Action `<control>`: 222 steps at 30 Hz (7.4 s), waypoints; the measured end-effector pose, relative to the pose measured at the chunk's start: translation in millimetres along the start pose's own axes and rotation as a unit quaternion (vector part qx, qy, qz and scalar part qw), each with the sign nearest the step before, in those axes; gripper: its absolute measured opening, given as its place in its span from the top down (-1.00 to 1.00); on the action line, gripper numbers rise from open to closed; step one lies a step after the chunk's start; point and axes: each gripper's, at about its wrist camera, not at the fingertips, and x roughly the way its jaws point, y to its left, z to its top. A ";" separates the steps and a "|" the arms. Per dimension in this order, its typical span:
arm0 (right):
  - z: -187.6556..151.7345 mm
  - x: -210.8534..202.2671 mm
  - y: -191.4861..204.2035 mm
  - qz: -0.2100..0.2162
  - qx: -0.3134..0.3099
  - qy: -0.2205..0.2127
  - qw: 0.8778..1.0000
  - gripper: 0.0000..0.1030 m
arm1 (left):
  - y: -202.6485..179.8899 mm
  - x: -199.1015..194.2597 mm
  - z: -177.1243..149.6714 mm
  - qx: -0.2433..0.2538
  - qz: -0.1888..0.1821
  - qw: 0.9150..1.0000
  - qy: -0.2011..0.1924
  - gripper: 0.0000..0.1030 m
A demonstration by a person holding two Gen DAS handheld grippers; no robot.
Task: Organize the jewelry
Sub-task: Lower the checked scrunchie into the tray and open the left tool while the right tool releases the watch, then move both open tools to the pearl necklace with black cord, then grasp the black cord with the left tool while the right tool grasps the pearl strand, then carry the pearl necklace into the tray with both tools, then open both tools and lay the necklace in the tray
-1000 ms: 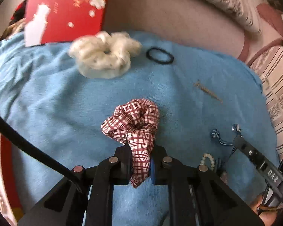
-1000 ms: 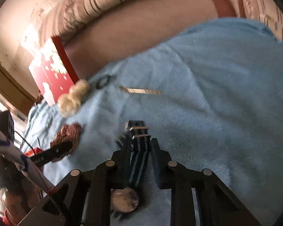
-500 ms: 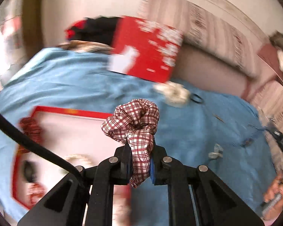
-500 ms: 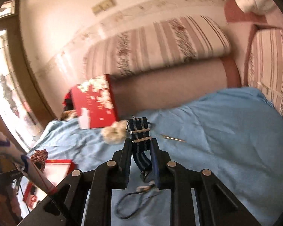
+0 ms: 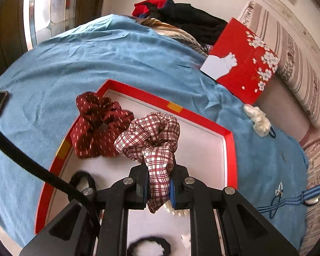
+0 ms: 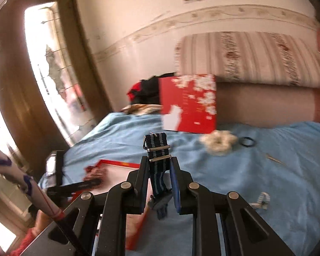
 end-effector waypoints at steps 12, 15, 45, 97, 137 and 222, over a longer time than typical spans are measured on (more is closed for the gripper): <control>-9.9 79.2 72.2 -0.012 -0.056 0.058 0.997 0.59 | 14.6 41.0 -0.1 -0.009 0.006 0.999 0.040 0.70; -14.9 105.3 76.2 -0.029 -0.063 0.079 0.994 0.59 | 15.4 46.7 -1.2 -0.007 0.013 0.999 0.042 0.69; -44.5 292.9 113.1 0.012 -0.031 0.266 0.963 0.30 | 51.6 4.1 3.4 -0.105 -0.022 0.994 0.002 0.03; -111.1 35.9 -265.5 -0.122 0.204 0.137 0.962 -0.03 | -281.6 73.0 -152.9 0.262 -0.098 0.954 0.106 0.93; -78.2 28.4 -188.9 -0.086 0.152 0.076 0.982 0.87 | -187.5 -42.5 -85.3 0.176 -0.166 0.970 -0.010 0.92; -126.6 195.5 117.5 -0.019 -0.045 0.256 0.965 0.38 | 44.6 -69.9 -46.4 0.066 0.080 0.989 -0.110 0.92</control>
